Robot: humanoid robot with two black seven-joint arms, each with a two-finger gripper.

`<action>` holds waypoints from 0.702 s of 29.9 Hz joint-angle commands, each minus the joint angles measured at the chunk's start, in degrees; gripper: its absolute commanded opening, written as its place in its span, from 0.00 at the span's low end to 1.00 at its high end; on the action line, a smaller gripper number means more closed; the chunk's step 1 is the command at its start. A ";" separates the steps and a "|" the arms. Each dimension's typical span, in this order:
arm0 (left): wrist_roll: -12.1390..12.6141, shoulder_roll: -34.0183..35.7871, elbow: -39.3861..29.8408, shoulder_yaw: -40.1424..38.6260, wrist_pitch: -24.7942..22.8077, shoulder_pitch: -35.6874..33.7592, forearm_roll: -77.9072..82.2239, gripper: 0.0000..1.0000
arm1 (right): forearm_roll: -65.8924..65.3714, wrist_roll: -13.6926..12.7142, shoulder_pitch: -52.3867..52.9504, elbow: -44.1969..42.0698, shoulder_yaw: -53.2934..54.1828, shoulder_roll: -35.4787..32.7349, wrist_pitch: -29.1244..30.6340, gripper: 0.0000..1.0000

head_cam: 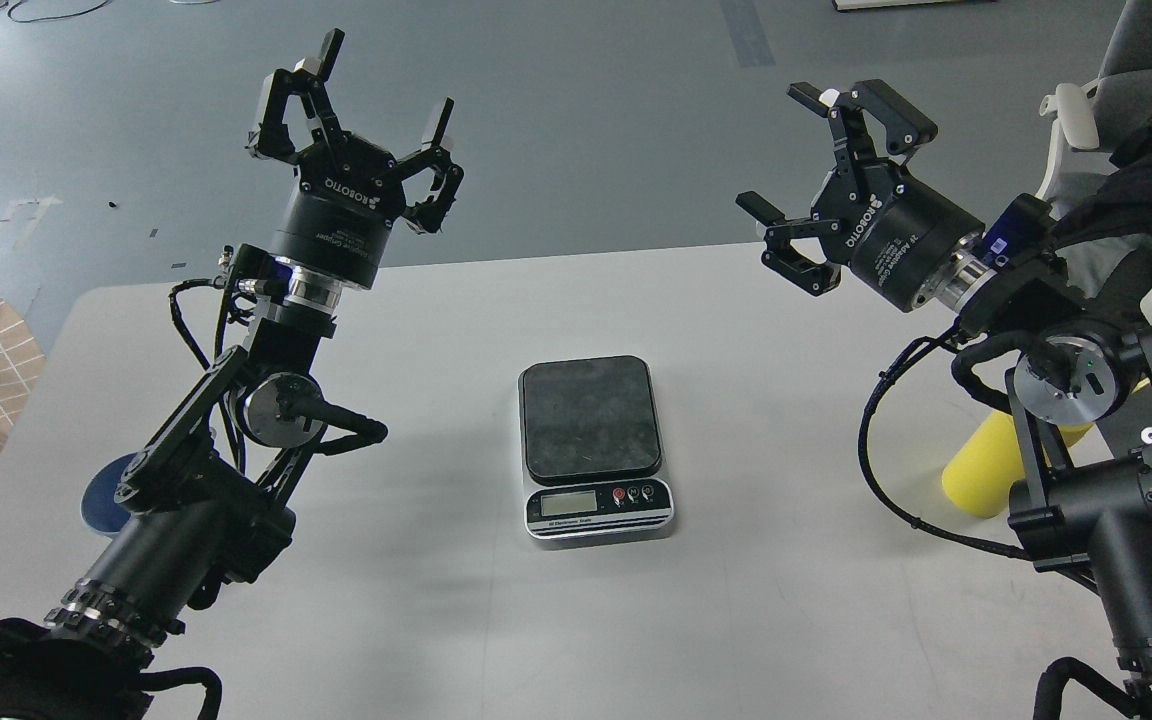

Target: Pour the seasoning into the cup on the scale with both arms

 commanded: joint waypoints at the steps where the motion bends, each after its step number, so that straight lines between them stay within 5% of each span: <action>1: 0.00 0.07 0.00 0.00 0.00 0.01 0.00 0.99 | -0.01 0.00 0.01 0.00 0.01 0.00 0.00 1.00; 21: -0.44 -0.10 0.09 -1.67 0.00 0.62 -0.17 0.99 | -0.10 0.00 -0.08 0.00 -0.07 0.00 -0.09 1.00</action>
